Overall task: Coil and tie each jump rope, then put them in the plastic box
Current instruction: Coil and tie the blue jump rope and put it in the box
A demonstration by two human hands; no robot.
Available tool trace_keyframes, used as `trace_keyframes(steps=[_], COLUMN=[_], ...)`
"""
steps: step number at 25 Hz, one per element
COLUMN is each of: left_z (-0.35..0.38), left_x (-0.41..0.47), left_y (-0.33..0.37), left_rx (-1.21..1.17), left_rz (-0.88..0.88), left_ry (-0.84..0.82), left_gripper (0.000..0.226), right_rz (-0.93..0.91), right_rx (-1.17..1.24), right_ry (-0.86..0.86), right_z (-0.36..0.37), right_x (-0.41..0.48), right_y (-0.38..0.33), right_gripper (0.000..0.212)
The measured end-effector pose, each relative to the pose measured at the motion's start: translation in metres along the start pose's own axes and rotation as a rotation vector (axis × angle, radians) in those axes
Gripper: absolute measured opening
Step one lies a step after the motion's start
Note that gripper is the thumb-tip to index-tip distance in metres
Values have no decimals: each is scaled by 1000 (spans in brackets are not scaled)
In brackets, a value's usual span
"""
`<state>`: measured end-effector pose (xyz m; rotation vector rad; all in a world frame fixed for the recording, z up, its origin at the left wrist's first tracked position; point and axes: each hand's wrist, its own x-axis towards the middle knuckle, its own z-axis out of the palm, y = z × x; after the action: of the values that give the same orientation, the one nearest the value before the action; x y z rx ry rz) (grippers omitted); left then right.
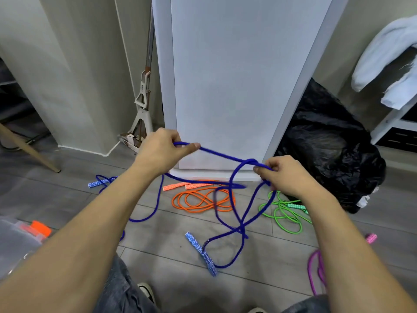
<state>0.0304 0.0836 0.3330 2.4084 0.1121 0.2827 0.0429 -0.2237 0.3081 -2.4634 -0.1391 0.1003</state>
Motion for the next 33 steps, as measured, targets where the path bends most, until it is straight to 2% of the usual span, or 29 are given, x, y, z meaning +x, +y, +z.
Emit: trace_keyframes(steps=[2,3,4,5,6,8,9,11,13,15,16,17,19,21,23,24,27,28,30,31,33], left_z=[1,1,0,1,1,4,6,6,6,11,16,22,36,49,52,51,38,30,13,4,-10], left_x=[3,4,4,5,3,2,2,4,5,1,-4,-10,-23,-33,-33,-30,-18,-15,-8,-7,-6], left_y=[-3,-4,-8,-11,-13,-13,-13,-16,-20,-18,-12,-3,15,25,26,26,23,22,16,14,5], left_rx=[-184,-203,-120,14,156,253,220,176,226,213,133,6,-253,-291,-233,-266,-590,-542,-217,-64,78], left_rz=[-64,-75,-61,-44,-43,-61,-75,-135,-199,-151,-84,-13,36,112,169,130,-31,3,105,117,60], left_ry=[54,55,53,49,43,16,-3,-51,-199,-382,-456,-529,-700,-770,-649,-558,-201,-25,287,402,502], left_gripper=[61,59,57,58,58,55,52,47,41,23,20,26,29,17,15,17,21,23,26,28,30], right_rz=[74,87,92,91,84,54,34,31,35,11,-7,-22,-39,-47,-36,-33,-1,53,277,420,670], right_rx=[323,474,578,602,523,252,256,571,861,954,964,960,971,1021,1020,947,344,153,-116,-207,-290], right_ry=[-30,-51,-46,-10,54,129,116,22,-85,-173,-214,-253,-291,-254,-188,-142,11,45,113,161,228], right_z=[0,-2,-2,-2,-2,-3,-4,-5,-10,-15,-15,-14,-8,-1,-4,-7,-12,-12,-11,-13,-20], right_x=[0,-1,-1,-2,-1,-2,-3,-7,-13,-17,-19,-20,-20,-17,-14,-12,-5,0,6,6,1], right_y=[7,10,13,15,18,16,12,5,-7,-18,-26,-33,-45,-51,-48,-42,-7,9,39,53,74], right_gripper=[37,36,35,35,35,32,31,27,26,28,29,30,31,29,20,15,7,6,13,22,47])
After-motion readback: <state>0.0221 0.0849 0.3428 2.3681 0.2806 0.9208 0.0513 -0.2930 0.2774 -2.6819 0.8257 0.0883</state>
